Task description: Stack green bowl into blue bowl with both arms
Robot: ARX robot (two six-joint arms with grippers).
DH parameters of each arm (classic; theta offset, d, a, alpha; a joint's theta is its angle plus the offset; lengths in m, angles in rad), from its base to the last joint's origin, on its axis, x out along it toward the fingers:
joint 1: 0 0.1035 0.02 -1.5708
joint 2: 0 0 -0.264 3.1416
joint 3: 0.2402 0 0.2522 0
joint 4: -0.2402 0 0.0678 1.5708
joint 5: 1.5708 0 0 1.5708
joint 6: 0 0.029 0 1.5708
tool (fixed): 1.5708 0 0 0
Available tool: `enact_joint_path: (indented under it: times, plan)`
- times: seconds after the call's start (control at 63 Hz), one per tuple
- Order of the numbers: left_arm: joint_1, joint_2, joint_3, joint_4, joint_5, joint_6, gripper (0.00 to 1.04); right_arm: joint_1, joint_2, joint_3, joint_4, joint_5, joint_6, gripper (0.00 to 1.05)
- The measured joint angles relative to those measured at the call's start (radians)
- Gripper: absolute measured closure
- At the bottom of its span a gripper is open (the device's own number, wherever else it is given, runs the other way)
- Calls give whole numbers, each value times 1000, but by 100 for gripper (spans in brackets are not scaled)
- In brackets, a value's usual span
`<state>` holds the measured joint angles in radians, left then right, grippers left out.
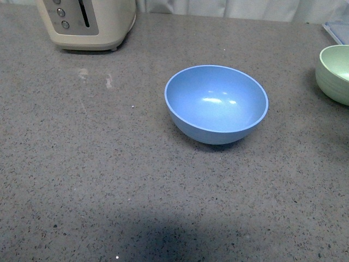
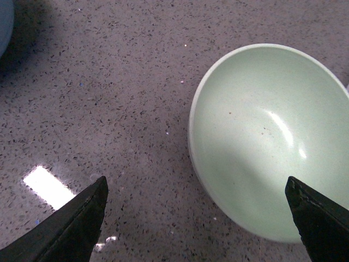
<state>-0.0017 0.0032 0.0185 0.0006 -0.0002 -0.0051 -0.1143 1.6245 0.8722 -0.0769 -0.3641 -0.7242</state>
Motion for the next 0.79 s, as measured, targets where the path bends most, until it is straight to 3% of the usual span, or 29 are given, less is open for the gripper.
enact_joint_path:
  times: [0.302,0.794]
  plan:
    - [0,0,0,0,0,0,6,25,150,92,20,19,-3,10]
    - [0,0,0,0,0,0,6,39,176,111,17,34,-8,81]
